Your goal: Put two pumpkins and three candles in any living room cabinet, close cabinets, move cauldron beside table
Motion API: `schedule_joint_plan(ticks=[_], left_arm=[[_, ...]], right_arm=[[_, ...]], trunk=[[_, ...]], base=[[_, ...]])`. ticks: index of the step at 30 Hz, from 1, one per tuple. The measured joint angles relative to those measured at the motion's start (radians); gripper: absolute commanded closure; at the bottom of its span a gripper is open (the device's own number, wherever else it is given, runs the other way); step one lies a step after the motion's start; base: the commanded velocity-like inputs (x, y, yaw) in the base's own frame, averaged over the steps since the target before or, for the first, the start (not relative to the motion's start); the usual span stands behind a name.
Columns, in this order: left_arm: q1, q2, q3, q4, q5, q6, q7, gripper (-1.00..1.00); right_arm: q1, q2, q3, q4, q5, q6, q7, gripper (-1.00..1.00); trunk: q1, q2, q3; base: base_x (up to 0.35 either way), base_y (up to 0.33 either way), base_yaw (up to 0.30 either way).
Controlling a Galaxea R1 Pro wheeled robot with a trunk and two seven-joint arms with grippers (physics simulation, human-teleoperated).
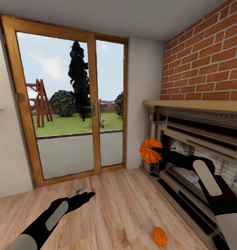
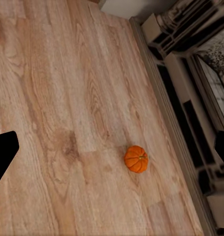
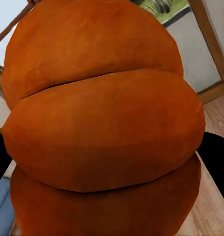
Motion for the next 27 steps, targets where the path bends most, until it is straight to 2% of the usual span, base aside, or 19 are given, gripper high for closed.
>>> schedule_joint_plan(ticks=[7,27], left_arm=[[0.0,-0.002,-0.002,-0.004,0.002,0.0,0.0,-1.0],[0.002,-0.009,-0.003,-0.009,-0.001,-0.001,0.001,-1.0]], right_arm=[[0.001,0.0,0.0,0.001,-0.002,-0.003,0.002,1.0],[0.001,0.001,0.001,0.015,-0.007,-0.006,0.003,1.0]], trunk=[[0.0,0.0,0.001],[0.001,0.0,0.001]], base=[[0.26,0.018,-0.016],[-0.043,-0.082,0.0]])
